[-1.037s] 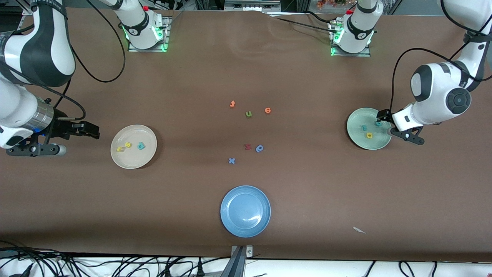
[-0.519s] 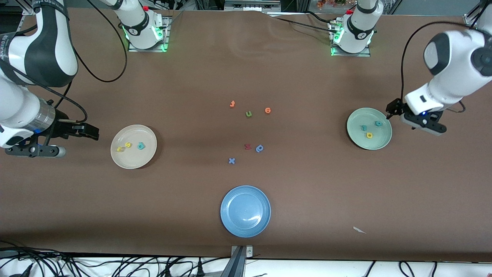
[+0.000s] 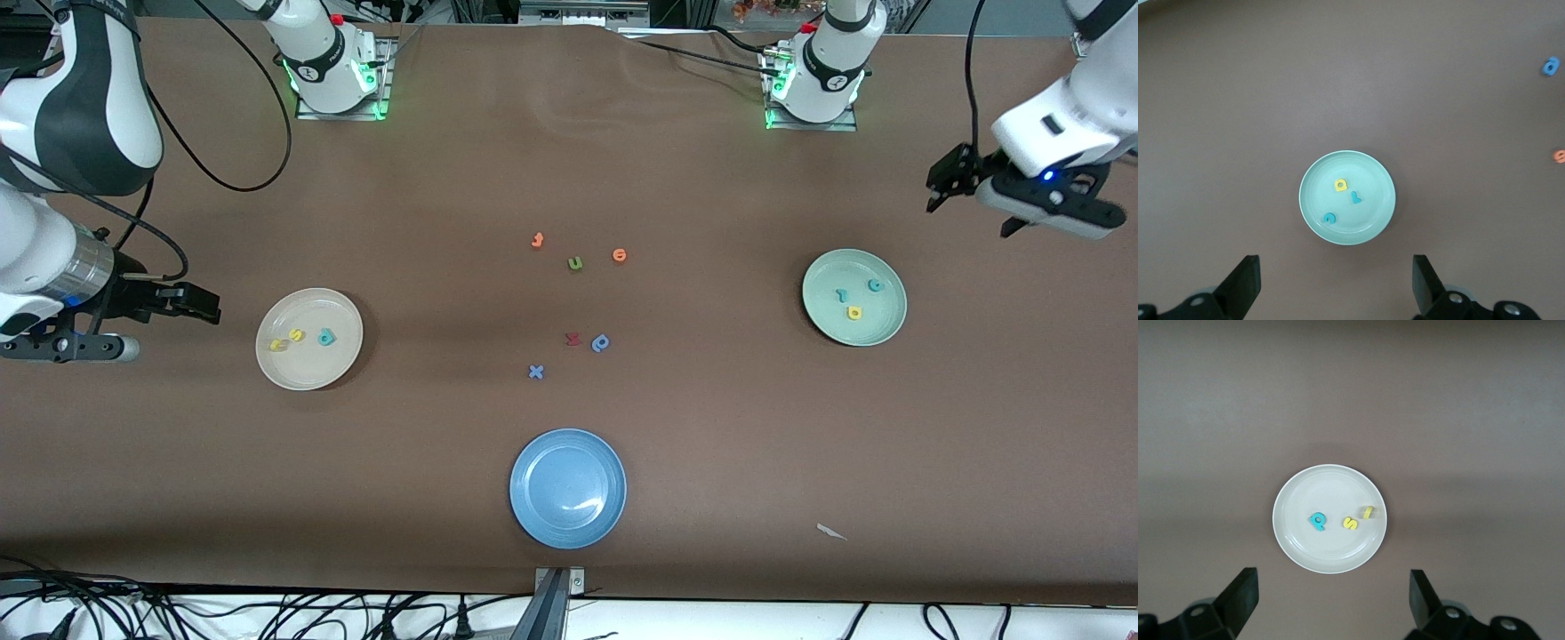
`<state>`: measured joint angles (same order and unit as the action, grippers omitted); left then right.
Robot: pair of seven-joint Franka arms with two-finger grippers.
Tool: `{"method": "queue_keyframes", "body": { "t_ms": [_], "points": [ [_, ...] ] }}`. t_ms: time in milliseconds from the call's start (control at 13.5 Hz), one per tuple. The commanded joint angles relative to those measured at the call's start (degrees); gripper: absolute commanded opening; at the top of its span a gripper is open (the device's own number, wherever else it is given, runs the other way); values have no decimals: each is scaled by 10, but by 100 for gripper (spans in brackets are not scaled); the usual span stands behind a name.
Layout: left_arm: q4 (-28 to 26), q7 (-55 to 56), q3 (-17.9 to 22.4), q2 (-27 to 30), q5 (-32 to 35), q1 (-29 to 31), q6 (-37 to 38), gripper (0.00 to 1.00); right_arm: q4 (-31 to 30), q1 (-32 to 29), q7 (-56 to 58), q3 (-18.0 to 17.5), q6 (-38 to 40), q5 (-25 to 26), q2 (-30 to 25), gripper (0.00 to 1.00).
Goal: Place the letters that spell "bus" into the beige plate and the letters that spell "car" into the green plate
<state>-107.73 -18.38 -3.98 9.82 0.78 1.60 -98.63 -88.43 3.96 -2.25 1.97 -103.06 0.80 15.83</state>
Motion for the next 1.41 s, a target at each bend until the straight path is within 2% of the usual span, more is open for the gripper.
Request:
{"method": "queue_keyframes", "body": {
  "t_ms": [0, 148, 296, 593, 815, 1111, 1333],
  "points": [
    [107, 33, -17, -17, 18, 0, 104, 100, -17, -10, -10, -14, -1, 7, -16, 100],
    [147, 33, -17, -19, 19, 0, 145, 100, -15, -10, -13, -13, -1, 7, -16, 100],
    [152, 32, -18, -46, 13, -2, 145, 100, -15, -10, -13, -14, 0, 6, -17, 100],
    [215, 30, -18, -102, 17, -4, 145, 100, -15, -10, -15, -13, 0, 0, -16, 100],
    [221, 43, -17, -110, 11, -6, 143, 100, -14, -10, -13, -13, 0, 1, -16, 100],
    [220, 149, -16, -111, 10, -17, 131, 100, -4, -10, -12, -13, 1, 1, -13, 100],
    [221, 158, -15, -122, 14, -22, 110, 100, -3, -10, -11, -13, 1, 1, -12, 100]
  ]
}}
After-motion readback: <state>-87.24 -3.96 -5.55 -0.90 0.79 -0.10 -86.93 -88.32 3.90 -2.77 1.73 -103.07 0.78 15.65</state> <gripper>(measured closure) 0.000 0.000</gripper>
